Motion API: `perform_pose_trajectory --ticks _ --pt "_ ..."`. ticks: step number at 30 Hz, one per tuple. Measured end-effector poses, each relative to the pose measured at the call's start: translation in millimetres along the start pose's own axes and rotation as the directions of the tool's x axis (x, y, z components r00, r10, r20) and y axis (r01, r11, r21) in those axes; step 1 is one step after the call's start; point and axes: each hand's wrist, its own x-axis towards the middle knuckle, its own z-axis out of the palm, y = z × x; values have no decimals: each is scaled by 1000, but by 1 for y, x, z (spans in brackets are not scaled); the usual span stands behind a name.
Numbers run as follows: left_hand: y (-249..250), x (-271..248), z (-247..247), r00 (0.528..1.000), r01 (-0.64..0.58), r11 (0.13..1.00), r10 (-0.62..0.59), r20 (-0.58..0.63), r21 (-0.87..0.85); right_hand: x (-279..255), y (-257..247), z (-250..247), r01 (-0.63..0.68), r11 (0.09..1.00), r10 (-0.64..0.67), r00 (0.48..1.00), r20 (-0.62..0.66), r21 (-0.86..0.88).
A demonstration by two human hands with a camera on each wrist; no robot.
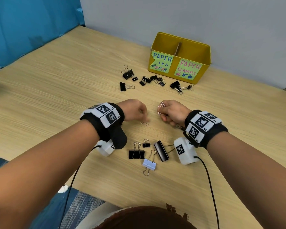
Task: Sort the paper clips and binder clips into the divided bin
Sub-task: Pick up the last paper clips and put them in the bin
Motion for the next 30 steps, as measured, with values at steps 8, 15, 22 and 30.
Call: perform_pose_trajectory --ticks 8,15,22,30 --pt "11 8 10 997 -16 946 -8 74 324 7 -8 -21 -6 996 5 1000 14 89" --pt "31 20 -15 980 -27 886 -67 187 462 22 -49 -72 37 995 -28 996 -88 96" --pt "54 92 -114 983 -18 946 -42 -178 -323 61 -106 -116 163 955 -77 944 -322 250" --pt "73 161 -147 951 -70 907 -65 -303 -415 113 -128 -119 179 913 -16 912 -409 365"
